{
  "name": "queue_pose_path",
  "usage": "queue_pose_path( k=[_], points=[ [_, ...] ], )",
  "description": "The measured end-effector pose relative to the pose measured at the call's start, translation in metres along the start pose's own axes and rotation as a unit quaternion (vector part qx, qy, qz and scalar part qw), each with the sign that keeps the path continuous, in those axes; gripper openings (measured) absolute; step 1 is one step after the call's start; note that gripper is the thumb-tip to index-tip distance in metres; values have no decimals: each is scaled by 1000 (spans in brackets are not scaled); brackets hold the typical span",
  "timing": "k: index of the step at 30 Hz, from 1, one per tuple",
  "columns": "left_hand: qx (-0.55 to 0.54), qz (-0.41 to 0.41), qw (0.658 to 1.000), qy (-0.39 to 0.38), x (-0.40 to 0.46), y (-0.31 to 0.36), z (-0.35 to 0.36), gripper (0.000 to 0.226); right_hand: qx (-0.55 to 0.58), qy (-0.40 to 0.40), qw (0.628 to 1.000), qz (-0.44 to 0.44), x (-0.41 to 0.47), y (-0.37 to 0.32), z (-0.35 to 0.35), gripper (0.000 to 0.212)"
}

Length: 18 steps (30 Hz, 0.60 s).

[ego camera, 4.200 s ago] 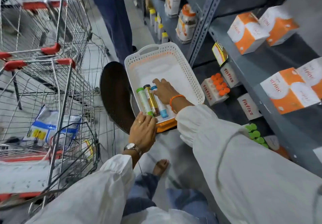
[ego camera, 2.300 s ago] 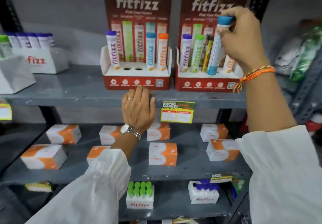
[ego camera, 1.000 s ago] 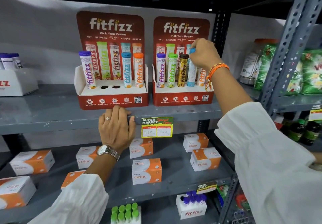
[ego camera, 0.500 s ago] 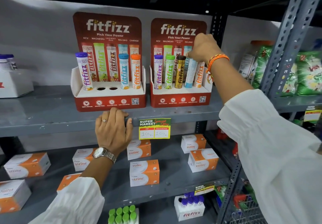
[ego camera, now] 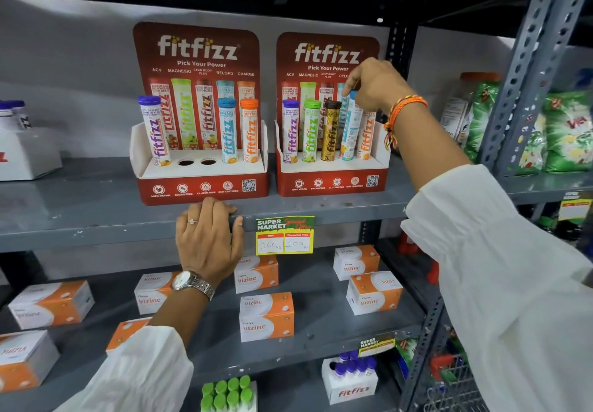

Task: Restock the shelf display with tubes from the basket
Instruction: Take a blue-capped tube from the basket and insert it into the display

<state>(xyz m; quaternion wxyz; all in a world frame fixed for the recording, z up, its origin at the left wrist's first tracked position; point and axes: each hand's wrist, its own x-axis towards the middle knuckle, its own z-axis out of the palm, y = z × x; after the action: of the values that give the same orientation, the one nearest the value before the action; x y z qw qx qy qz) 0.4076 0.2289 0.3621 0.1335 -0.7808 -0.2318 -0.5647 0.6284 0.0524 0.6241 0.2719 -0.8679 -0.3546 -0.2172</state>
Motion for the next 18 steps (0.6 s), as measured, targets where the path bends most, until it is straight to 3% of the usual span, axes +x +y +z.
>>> queue_pose_path(
  k=[7, 13, 18],
  points=[
    [1, 2, 1000, 6, -1, 0, 0, 26, 6, 20, 1000, -17, 0, -1, 1, 12],
    [-2, 6, 1000, 4, -1, -1, 1, 26, -2, 24, 1000, 4, 2, -1, 2, 44],
    [1, 6, 1000, -5, -1, -2, 0, 28, -19, 10, 1000, -15, 7, -1, 3, 26]
  ],
)
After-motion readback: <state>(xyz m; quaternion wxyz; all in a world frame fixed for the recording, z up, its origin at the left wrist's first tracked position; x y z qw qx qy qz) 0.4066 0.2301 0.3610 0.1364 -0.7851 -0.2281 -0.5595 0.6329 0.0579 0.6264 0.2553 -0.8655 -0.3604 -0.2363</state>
